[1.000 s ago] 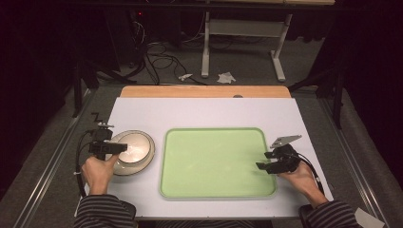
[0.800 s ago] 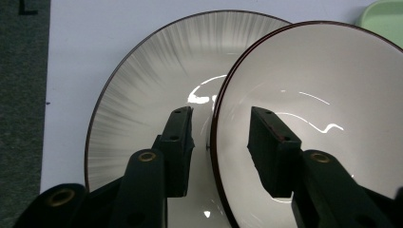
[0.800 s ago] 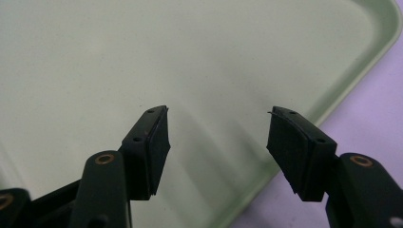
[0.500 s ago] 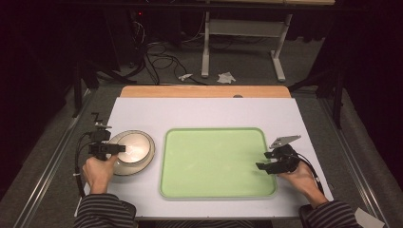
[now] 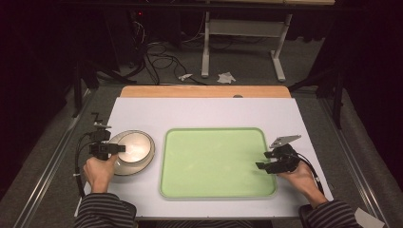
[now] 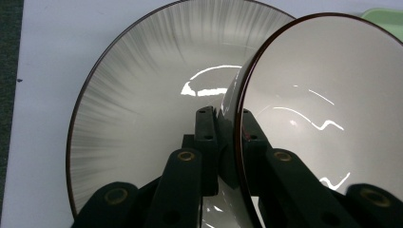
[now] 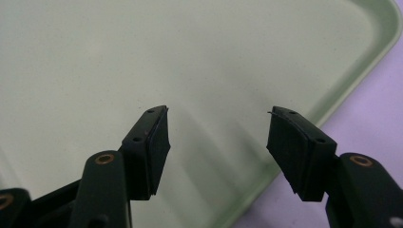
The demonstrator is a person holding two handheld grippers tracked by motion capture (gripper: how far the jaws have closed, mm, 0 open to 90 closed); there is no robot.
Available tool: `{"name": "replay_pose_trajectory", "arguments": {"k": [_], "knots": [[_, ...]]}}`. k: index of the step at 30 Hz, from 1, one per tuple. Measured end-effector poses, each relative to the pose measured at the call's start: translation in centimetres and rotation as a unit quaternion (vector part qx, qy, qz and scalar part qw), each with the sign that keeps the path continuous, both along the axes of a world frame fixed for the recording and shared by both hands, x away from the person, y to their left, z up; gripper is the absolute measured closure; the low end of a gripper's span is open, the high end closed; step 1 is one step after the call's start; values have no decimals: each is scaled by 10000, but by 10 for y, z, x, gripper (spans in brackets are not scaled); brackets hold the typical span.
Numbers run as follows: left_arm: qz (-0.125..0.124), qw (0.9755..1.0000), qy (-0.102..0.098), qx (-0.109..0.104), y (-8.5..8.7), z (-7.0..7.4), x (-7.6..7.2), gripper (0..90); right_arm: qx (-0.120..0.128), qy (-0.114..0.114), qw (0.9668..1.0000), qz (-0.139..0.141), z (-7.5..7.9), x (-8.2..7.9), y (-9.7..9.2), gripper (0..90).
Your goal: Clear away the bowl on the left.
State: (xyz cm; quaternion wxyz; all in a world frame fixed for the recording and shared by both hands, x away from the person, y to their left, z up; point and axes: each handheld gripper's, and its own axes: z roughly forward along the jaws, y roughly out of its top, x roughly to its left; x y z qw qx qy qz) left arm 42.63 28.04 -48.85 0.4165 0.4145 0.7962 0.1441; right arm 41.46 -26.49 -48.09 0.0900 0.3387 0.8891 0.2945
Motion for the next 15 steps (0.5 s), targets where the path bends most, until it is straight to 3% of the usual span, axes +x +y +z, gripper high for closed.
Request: {"name": "replay_pose_trajectory", "arguments": {"k": [11,15], "knots": [[-6,9998,-177,37,0,7,-2,824,-11,-75,10000,26,1,0,0,409],[-40,9995,-314,-62,-1,13,-4,825,22,-45,10000,-23,1,0,-1,409]]}}
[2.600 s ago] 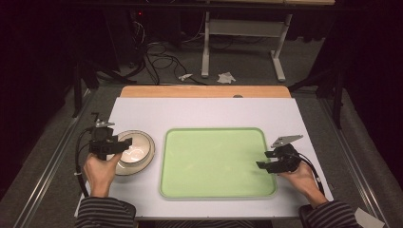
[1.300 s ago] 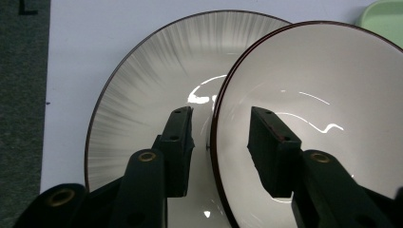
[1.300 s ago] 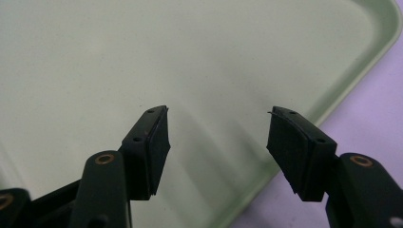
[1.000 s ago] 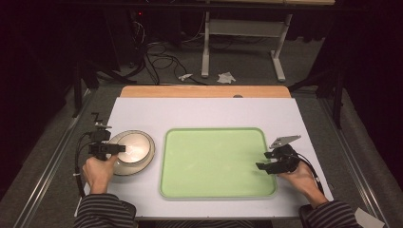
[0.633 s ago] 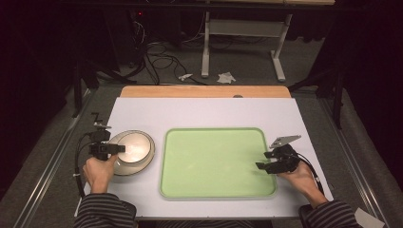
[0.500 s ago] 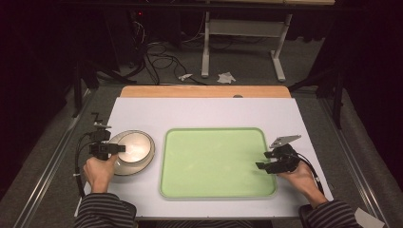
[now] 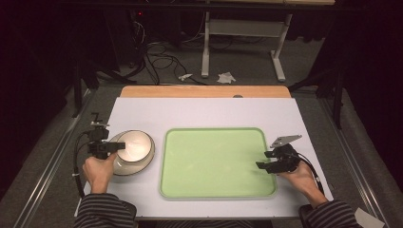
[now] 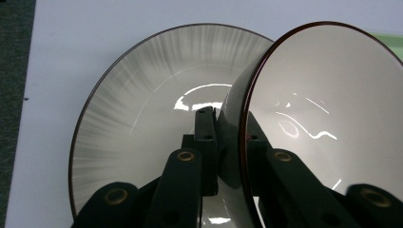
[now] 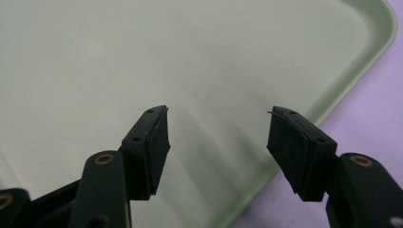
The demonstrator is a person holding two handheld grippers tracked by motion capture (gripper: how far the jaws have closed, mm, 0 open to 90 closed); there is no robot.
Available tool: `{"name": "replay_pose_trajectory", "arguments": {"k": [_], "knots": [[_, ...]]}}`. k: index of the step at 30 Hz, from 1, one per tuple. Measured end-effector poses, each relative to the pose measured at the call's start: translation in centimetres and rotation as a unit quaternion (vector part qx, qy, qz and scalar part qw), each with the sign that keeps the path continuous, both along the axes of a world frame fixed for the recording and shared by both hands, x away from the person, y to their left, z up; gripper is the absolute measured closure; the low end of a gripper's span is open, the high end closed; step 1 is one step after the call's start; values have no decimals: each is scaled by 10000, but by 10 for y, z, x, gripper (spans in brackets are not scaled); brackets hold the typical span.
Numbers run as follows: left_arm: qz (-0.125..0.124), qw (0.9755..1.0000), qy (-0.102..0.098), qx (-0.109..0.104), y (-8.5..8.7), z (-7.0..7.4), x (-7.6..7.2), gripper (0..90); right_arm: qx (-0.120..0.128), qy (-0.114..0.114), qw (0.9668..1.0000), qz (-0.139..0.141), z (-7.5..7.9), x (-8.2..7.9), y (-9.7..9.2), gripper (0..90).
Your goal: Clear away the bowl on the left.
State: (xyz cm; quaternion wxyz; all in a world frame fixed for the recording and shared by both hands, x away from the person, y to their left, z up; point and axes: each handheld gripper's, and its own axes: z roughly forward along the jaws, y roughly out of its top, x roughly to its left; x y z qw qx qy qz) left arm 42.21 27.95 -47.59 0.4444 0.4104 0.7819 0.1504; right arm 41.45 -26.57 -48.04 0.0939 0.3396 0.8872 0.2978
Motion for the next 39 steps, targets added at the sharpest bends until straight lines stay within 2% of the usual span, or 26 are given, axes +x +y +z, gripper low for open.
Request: {"name": "replay_pose_trajectory", "arguments": {"k": [3,8,13,16,21,22,23,29,32,36,39], "knots": [[-100,9999,-48,52,-4,4,-1,824,-23,-23,10000,24,0,0,0,409],[-207,9995,-229,-13,-12,13,-2,824,-18,13,10000,-7,0,0,0,409],[-362,9990,-276,19,-19,18,-3,824,-21,-12,10000,-8,0,0,0,409],[-429,9985,-341,-61,-23,22,-3,825,8,18,10000,-43,0,0,0,409],[-603,9974,-400,-72,-32,28,-4,825,-35,-12,10000,-59,0,1,0,409],[-635,9969,-424,-195,-35,30,-4,825,-17,-40,10000,-21,0,2,-1,409],[-669,9966,-426,-219,-37,31,-4,825,13,36,9999,-106,0,1,-1,409],[-869,9951,-437,-189,-49,36,-4,825,-37,-13,10000,-32,0,2,-1,409],[-930,9942,-439,-301,-56,37,-2,825,-3,-14,10000,-72,0,2,-3,409],[-1086,9926,-465,-267,-67,40,-2,825,-28,64,9999,-88,0,1,-3,409],[-1203,9913,-469,-244,-74,42,-2,825,-64,21,9999,-104,0,1,-3,409]]}}
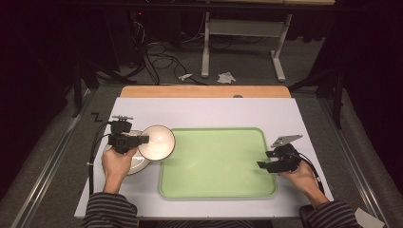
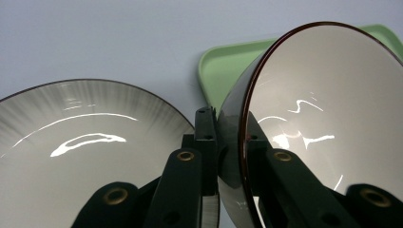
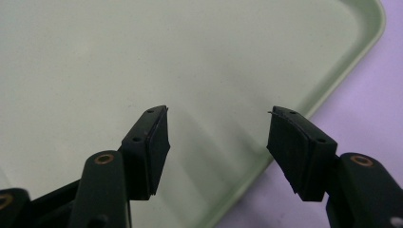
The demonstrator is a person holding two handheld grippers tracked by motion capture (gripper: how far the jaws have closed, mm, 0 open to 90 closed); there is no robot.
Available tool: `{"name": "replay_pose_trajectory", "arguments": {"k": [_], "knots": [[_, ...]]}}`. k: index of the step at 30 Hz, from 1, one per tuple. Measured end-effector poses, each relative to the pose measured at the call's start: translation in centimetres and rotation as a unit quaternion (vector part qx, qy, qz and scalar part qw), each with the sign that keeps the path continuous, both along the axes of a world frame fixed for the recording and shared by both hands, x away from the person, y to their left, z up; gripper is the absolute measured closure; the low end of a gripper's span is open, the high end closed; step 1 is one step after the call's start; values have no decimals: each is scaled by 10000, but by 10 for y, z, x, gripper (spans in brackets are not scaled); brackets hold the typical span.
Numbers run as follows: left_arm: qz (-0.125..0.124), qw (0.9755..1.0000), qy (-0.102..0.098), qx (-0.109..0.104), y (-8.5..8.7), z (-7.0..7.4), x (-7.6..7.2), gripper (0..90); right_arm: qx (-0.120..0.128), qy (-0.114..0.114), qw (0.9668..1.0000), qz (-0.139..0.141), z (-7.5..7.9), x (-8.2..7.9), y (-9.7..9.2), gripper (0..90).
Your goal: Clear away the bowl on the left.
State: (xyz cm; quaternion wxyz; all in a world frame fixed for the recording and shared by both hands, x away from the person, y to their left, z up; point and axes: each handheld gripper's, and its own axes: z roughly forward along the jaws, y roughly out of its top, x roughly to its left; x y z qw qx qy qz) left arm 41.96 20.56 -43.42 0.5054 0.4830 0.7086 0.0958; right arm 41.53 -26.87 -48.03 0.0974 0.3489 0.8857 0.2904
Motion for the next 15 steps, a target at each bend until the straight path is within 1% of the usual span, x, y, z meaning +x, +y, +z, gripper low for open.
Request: {"name": "replay_pose_trajectory", "arguments": {"k": [1,2,3,6,9,11,13,15], "knots": [[-78,10000,-16,-13,-5,2,0,825,35,33,10000,-38,0,-1,-2,408],[-122,9999,-15,-16,-8,2,0,825,8,-11,10000,-23,0,0,-2,408],[-186,9998,-27,5,-10,3,1,825,13,14,10000,-55,0,-1,-2,408],[-271,9996,-9,-14,-16,4,2,825,21,24,10000,-73,0,-1,-3,408],[-372,9993,-19,45,-24,4,3,825,38,23,10000,-60,0,0,-4,410],[-433,9990,-18,66,-28,4,4,825,20,40,9999,-91,1,-1,-4,411],[-492,9988,-18,61,-32,5,4,825,-100,-70,9999,-85,1,-2,-4,411],[-608,9981,11,47,-38,5,4,825,-116,-33,9999,-49,1,-3,-4,411]]}}
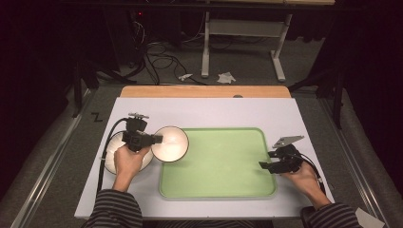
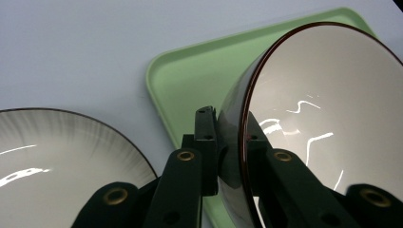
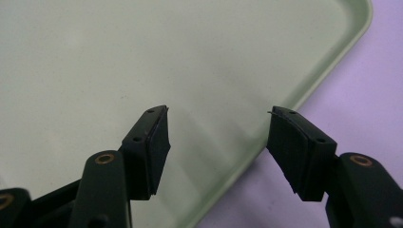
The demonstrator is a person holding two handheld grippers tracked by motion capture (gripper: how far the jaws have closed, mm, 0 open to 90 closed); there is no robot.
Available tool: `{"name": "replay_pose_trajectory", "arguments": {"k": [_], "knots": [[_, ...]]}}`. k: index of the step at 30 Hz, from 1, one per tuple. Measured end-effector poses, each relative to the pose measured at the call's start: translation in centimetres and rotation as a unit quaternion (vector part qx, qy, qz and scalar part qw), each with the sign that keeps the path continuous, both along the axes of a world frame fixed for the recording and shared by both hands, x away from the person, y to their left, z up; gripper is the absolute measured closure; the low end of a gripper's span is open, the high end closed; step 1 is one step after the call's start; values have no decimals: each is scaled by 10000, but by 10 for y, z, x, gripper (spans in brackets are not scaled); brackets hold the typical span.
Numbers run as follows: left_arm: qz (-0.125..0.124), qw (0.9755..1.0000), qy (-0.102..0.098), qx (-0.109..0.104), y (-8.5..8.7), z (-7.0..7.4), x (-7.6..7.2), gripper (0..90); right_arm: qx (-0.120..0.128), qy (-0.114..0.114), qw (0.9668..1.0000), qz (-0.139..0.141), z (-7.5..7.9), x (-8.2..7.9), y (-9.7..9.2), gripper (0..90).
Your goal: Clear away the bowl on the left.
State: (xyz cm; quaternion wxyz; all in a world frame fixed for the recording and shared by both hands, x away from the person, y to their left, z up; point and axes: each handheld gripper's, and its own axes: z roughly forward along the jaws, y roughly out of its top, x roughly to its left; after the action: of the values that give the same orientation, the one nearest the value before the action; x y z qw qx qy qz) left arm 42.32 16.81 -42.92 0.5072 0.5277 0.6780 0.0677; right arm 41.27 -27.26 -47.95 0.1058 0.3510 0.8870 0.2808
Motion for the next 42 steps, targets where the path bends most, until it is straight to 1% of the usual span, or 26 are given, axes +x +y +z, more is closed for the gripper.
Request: {"name": "replay_pose_trajectory", "arguments": {"k": [4,7,9,11,13,16,17,20,22,24,27,29,32,33,34,35,36,38,39,41,42], "knots": [[-74,10000,20,-2,-7,0,1,825,-8,-41,10000,-34,0,0,0,410],[-197,9998,56,38,-15,0,4,825,22,-38,10000,-44,1,0,-1,409],[-292,9995,61,86,-22,0,5,825,-16,-88,10000,-22,1,0,-2,409],[-380,9992,68,34,-29,2,7,825,41,-54,10000,-67,1,-1,-2,408],[-435,9990,74,-10,-35,3,9,825,50,-69,9999,-60,2,-1,-3,408],[-534,9986,43,40,-44,5,11,825,31,-63,9999,-81,2,-2,-2,407],[-586,9983,39,13,-48,7,13,825,18,-83,9999,-57,2,-2,-2,408],[-614,9981,50,-42,-52,8,14,825,32,-76,9999,-60,3,-2,-3,407],[-645,9979,60,-38,-55,9,16,825,26,-68,9999,-77,2,-2,-3,406],[-652,9979,49,21,-58,10,18,825,22,-81,9999,-69,2,-1,-3,407],[-670,9977,46,-26,-63,11,18,825,17,-109,9999,-26,2,-2,-2,407],[-738,9973,44,17,-66,12,19,825,-1,-132,9999,-21,3,-2,-2,407],[-764,9971,42,40,-71,14,21,825,15,-82,9999,-60,3,-2,-2,406],[-776,9970,14,47,-75,14,22,824,30,-86,9999,-56,3,-2,-2,406],[-793,9968,30,14,-77,15,23,825,-19,-134,9999,-22,3,-2,-2,406],[-843,9964,24,59,-78,15,23,825,-7,-127,9999,-39,3,-3,-1,406],[-849,9964,31,15,-81,15,24,825,37,-122,9999,-35,3,-4,-1,405],[-915,9958,58,24,-85,14,25,824,48,-119,9999,-32,3,-4,-1,405],[-876,9961,61,-5,-88,14,26,825,41,-129,9999,-28,3,-4,-1,405],[-923,9957,67,24,-92,12,27,825,50,-99,9999,-35,3,-3,-1,406],[-924,9957,75,16,-95,11,28,825,34,-134,9999,-39,3,-3,-1,406]]}}
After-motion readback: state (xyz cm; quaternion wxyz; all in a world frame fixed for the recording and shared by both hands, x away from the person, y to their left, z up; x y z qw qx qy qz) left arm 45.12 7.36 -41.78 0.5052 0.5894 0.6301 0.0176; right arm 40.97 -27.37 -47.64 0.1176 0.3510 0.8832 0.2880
